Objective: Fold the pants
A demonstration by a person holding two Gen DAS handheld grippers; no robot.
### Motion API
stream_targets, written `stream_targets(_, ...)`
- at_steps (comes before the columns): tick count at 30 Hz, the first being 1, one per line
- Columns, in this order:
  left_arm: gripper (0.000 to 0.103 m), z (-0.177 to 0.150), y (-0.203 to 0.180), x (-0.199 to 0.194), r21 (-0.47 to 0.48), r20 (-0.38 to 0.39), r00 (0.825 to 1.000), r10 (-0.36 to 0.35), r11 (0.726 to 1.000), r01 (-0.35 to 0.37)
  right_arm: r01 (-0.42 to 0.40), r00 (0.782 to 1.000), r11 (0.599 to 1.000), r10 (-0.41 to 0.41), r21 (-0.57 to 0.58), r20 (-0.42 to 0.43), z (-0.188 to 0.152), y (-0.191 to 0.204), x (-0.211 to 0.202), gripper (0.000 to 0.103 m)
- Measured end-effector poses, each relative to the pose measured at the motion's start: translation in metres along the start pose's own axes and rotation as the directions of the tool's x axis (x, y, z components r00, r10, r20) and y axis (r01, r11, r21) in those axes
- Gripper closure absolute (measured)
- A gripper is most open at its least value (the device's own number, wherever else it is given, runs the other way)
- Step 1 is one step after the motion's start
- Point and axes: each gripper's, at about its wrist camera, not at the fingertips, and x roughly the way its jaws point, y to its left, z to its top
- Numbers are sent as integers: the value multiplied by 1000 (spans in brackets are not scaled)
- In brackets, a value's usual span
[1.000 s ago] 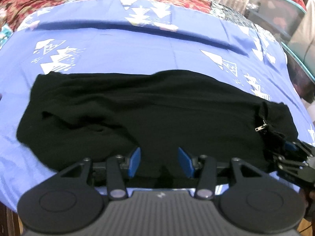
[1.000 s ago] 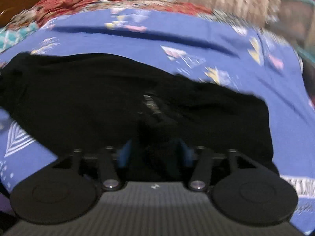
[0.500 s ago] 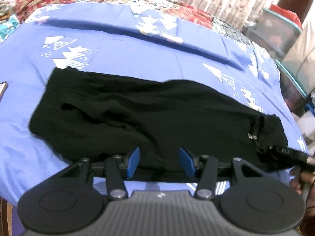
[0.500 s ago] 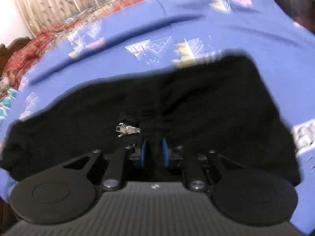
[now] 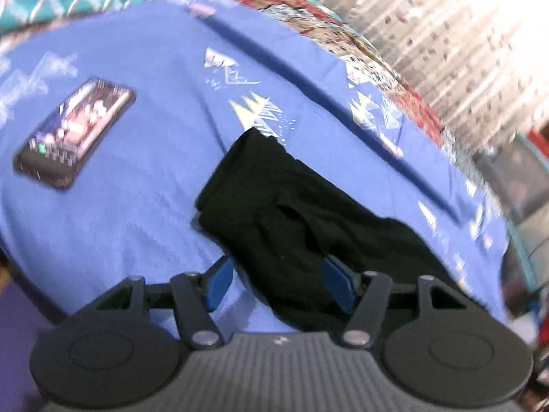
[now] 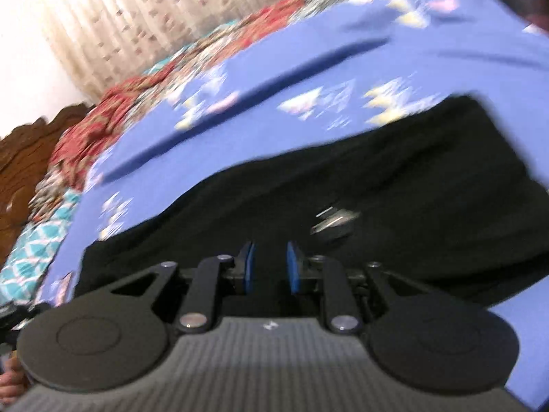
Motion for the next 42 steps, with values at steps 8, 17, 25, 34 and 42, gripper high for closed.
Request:
stream_targets(8, 23, 3, 28, 40, -140, -51, 997, -63, 989, 55, -183, 973, 975, 162, -127, -162, -2, 90, 51, 80)
stream_targets(17, 27, 20, 37, 86, -158, -6, 998, -62, 986, 61, -293, 920, 947, 242, -131, -309, -7, 157, 102, 83)
stream_targets(25, 73, 18, 32, 83, -88, 36, 998, -49, 995, 52, -201, 866, 979, 192, 29, -462, -26, 167, 186, 91)
stream_targets(34, 74, -1, -69, 48, 354, 180, 981, -73, 935, 4, -225, 887, 948, 295, 225, -356, -7, 122, 151, 89)
stream_targets(42, 68, -79, -166, 68, 762, 115, 985, -131, 647, -3, -177, 964, 915, 235, 363, -124, 19, 32, 72, 88)
